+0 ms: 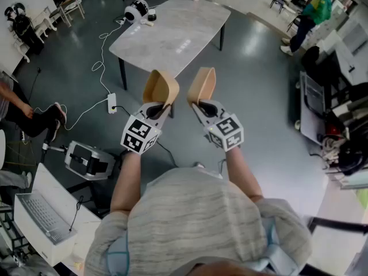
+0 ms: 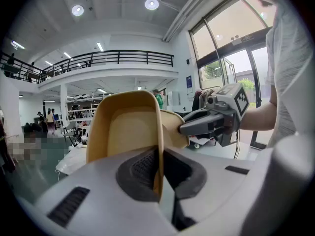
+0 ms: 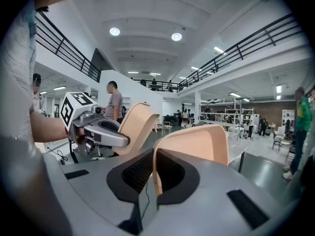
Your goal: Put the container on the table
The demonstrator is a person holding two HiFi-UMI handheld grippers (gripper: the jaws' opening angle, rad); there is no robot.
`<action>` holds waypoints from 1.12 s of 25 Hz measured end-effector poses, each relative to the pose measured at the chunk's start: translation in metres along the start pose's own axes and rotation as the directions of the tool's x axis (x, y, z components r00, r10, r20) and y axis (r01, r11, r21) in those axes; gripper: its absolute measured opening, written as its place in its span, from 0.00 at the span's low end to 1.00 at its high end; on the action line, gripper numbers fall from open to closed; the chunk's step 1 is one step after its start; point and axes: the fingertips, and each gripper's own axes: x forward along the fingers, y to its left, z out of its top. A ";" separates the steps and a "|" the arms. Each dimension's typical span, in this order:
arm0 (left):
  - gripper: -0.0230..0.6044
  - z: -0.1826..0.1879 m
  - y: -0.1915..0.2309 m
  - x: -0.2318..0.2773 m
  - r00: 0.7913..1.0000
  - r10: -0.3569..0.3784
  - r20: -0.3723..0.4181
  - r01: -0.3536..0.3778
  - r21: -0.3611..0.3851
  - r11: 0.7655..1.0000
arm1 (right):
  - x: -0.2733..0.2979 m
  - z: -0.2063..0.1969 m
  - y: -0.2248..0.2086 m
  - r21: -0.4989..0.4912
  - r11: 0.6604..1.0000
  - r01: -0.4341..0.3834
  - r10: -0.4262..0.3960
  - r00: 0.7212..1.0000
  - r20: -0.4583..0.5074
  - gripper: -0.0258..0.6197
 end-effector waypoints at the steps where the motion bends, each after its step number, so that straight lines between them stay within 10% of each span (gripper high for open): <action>1: 0.04 -0.001 0.000 -0.002 1.000 -0.001 -0.001 0.001 -0.004 1.000 | 0.001 0.000 0.003 0.000 1.000 -0.005 0.005 1.000 0.000 0.08; 28: 0.04 -0.001 -0.022 0.030 0.999 -0.005 -0.054 0.005 -0.001 1.000 | -0.036 -0.003 -0.035 0.021 1.000 0.002 -0.002 0.999 0.036 0.08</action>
